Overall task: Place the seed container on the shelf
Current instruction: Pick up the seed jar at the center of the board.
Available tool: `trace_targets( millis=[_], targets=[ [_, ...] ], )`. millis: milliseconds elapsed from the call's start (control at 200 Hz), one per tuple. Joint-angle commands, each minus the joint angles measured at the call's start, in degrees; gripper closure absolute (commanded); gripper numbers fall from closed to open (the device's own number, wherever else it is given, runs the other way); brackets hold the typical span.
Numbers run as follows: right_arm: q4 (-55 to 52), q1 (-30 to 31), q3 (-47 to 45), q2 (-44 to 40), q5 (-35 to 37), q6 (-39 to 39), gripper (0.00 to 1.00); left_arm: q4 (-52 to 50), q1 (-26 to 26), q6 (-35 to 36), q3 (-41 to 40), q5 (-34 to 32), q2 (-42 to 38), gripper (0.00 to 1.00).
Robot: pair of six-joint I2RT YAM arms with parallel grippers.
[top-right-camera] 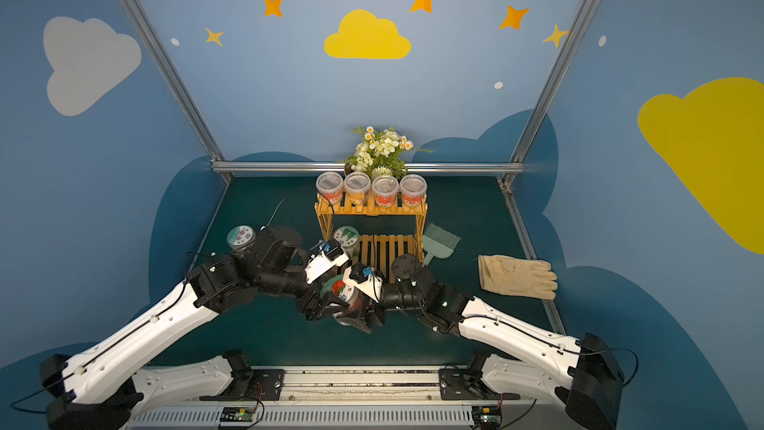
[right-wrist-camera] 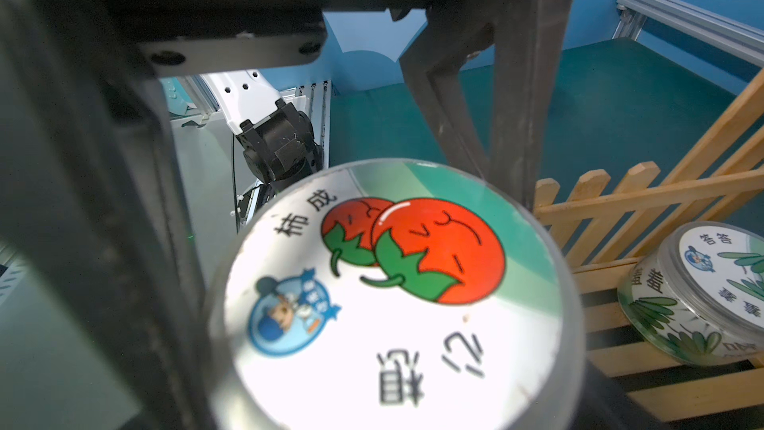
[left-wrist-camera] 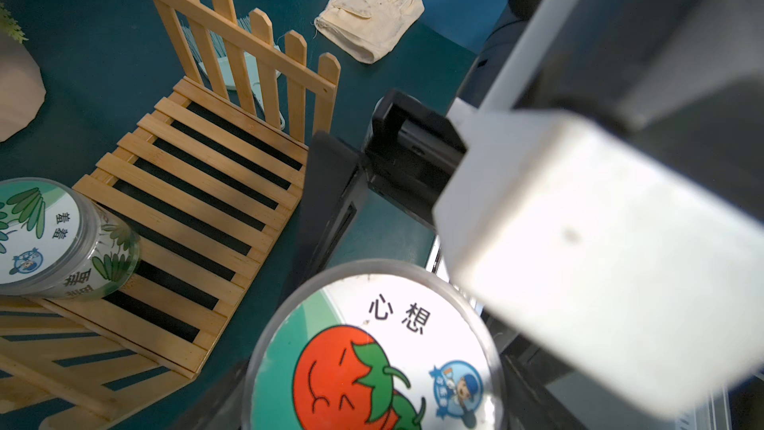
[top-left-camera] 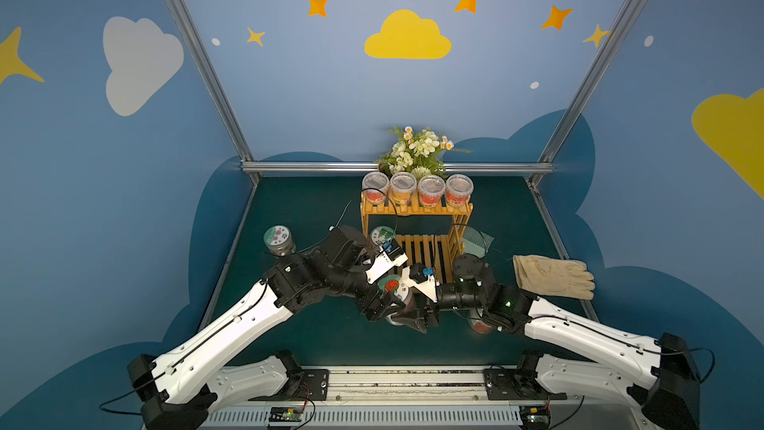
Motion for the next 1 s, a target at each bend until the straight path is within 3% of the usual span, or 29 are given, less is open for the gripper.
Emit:
trace_targets(
  millis=[0,380,576,666,806,991],
  targets=[
    [1.4,0.2,1.7,-0.1,-0.9,-0.2,0.05,-1.4,-0.5,1.2,2.0,0.5,0.5,0.35],
    [0.4,0.4,1.9,1.2,-1.8,-0.4,0.16,-2.7,-1.3,1.8,2.4,-0.6,0.9,0.34],
    [-0.6,0.4,-0.1,1.0,0.7,-0.5,0.23,-0.7,-1.5,0.9,1.3,-2.3,0.2,0.13],
    [-0.7,0.4,-2.1,1.0,5.2,0.9,0.23,2.6,-1.1,-1.2,-1.3,-4.2,-1.9,0.0],
    [1.9,0.3,-6.4,2.0,16.3,4.3,0.23,9.5,1.4,-6.6,-8.1,-5.5,-7.5,0.0],
    [5.1,0.2,-7.4,5.7,29.9,9.3,0.22,15.5,4.6,-15.6,-16.5,-15.3,-14.5,0.0]
  ],
)
